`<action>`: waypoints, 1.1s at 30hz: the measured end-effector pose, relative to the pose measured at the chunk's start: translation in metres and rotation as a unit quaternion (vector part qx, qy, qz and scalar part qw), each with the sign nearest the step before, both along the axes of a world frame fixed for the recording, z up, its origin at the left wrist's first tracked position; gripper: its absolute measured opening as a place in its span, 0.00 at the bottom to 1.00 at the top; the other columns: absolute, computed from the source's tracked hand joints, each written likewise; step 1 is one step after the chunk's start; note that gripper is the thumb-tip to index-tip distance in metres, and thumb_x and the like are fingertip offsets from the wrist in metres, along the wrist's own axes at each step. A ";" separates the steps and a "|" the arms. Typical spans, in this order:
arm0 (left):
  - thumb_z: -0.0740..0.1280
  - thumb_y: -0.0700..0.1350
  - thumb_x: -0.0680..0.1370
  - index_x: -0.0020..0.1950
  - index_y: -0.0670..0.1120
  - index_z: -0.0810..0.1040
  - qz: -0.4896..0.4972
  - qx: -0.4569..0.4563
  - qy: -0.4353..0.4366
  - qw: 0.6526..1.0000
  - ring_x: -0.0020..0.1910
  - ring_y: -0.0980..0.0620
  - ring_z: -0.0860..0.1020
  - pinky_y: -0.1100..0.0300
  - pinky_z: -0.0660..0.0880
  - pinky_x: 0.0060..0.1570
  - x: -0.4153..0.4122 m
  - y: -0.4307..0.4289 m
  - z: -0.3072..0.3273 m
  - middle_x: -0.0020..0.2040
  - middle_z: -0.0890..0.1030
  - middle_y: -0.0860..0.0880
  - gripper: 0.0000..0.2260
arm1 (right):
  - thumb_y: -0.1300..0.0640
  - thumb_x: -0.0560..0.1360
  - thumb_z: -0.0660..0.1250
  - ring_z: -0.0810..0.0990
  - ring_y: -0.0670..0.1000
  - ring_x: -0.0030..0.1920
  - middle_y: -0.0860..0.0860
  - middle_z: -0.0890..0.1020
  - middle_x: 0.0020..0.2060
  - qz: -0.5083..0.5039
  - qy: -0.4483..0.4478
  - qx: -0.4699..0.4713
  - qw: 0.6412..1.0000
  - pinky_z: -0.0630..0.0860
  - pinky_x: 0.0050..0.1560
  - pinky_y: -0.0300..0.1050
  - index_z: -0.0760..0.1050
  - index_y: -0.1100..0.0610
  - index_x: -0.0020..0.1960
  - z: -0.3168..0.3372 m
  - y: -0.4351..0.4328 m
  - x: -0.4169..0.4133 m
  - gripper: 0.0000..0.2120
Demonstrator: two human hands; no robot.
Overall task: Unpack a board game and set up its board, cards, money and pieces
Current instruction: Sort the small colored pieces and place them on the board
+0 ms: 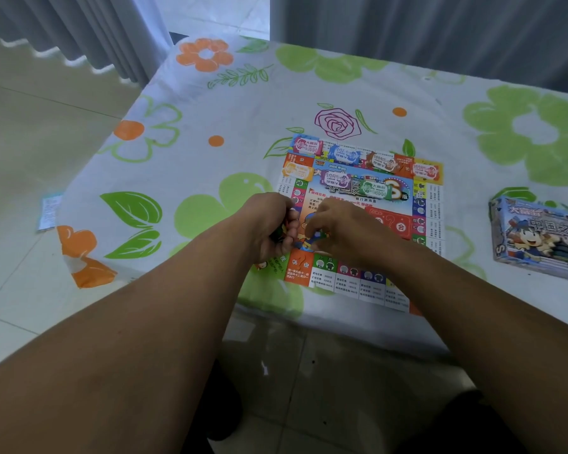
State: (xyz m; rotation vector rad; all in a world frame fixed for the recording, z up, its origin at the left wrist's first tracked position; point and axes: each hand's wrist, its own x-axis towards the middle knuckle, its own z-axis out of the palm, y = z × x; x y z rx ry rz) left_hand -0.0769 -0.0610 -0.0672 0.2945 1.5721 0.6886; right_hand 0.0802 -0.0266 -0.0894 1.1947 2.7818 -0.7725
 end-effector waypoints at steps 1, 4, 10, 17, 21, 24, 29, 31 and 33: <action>0.58 0.48 0.83 0.35 0.46 0.72 0.000 0.000 0.001 1.000 0.22 0.55 0.69 0.66 0.68 0.22 0.000 0.000 0.000 0.26 0.72 0.50 0.17 | 0.57 0.76 0.73 0.74 0.52 0.50 0.51 0.75 0.49 0.002 0.002 0.004 1.000 0.69 0.45 0.43 0.83 0.54 0.55 -0.001 0.000 0.000 0.08; 0.58 0.49 0.83 0.35 0.46 0.72 0.000 0.001 0.001 1.000 0.22 0.55 0.69 0.66 0.68 0.22 0.001 0.000 0.000 0.25 0.72 0.50 0.17 | 0.60 0.77 0.71 0.74 0.51 0.48 0.51 0.75 0.48 0.015 -0.005 0.025 1.000 0.70 0.44 0.43 0.82 0.55 0.53 -0.001 -0.001 -0.001 0.06; 0.58 0.48 0.83 0.35 0.46 0.71 0.000 0.006 -0.004 1.000 0.21 0.56 0.69 0.67 0.67 0.21 0.002 -0.001 -0.001 0.26 0.72 0.50 0.17 | 0.63 0.77 0.68 0.75 0.53 0.45 0.53 0.76 0.46 0.036 -0.010 0.065 0.997 0.72 0.42 0.45 0.81 0.56 0.53 -0.002 -0.002 -0.003 0.07; 0.58 0.49 0.84 0.36 0.45 0.72 0.000 0.005 -0.014 1.000 0.23 0.54 0.70 0.66 0.69 0.21 0.004 -0.001 0.000 0.28 0.72 0.49 0.17 | 0.62 0.77 0.66 0.74 0.56 0.45 0.56 0.76 0.47 0.042 -0.027 0.102 0.994 0.72 0.41 0.48 0.78 0.60 0.55 -0.003 -0.006 -0.005 0.08; 0.57 0.46 0.84 0.38 0.43 0.74 0.010 0.008 -0.013 1.000 0.25 0.53 0.74 0.66 0.71 0.21 0.004 -0.002 0.002 0.29 0.75 0.46 0.17 | 0.62 0.74 0.67 0.73 0.56 0.45 0.56 0.74 0.47 0.023 -0.055 0.092 0.994 0.69 0.41 0.47 0.75 0.59 0.55 -0.003 -0.004 -0.010 0.10; 0.57 0.45 0.83 0.38 0.41 0.75 0.013 0.004 -0.014 1.000 0.26 0.52 0.74 0.66 0.71 0.21 0.003 -0.003 0.002 0.31 0.76 0.45 0.17 | 0.62 0.72 0.68 0.75 0.56 0.47 0.55 0.75 0.48 0.002 -0.067 0.056 0.996 0.73 0.43 0.48 0.75 0.58 0.52 0.003 0.001 -0.013 0.08; 0.57 0.45 0.83 0.38 0.41 0.75 0.016 -0.002 -0.012 1.000 0.26 0.52 0.75 0.65 0.71 0.21 0.002 -0.003 0.001 0.32 0.77 0.45 0.17 | 0.60 0.72 0.70 0.75 0.53 0.48 0.52 0.77 0.48 -0.030 -0.050 0.000 0.998 0.73 0.45 0.47 0.75 0.55 0.50 0.009 0.006 -0.011 0.08; 0.57 0.45 0.83 0.38 0.41 0.76 0.017 -0.002 -0.010 1.000 0.27 0.52 0.74 0.65 0.71 0.21 0.002 -0.002 0.001 0.32 0.77 0.45 0.17 | 0.59 0.72 0.71 0.76 0.52 0.47 0.51 0.78 0.46 -0.033 -0.036 0.004 0.999 0.71 0.43 0.45 0.77 0.56 0.48 0.009 0.007 -0.008 0.06; 0.57 0.45 0.83 0.39 0.40 0.76 0.017 -0.003 -0.010 1.000 0.28 0.52 0.75 0.65 0.72 0.21 0.002 -0.001 0.000 0.33 0.77 0.45 0.16 | 0.60 0.72 0.71 0.76 0.53 0.45 0.51 0.78 0.43 -0.030 -0.025 0.025 0.999 0.68 0.39 0.44 0.79 0.57 0.46 0.007 0.007 -0.007 0.04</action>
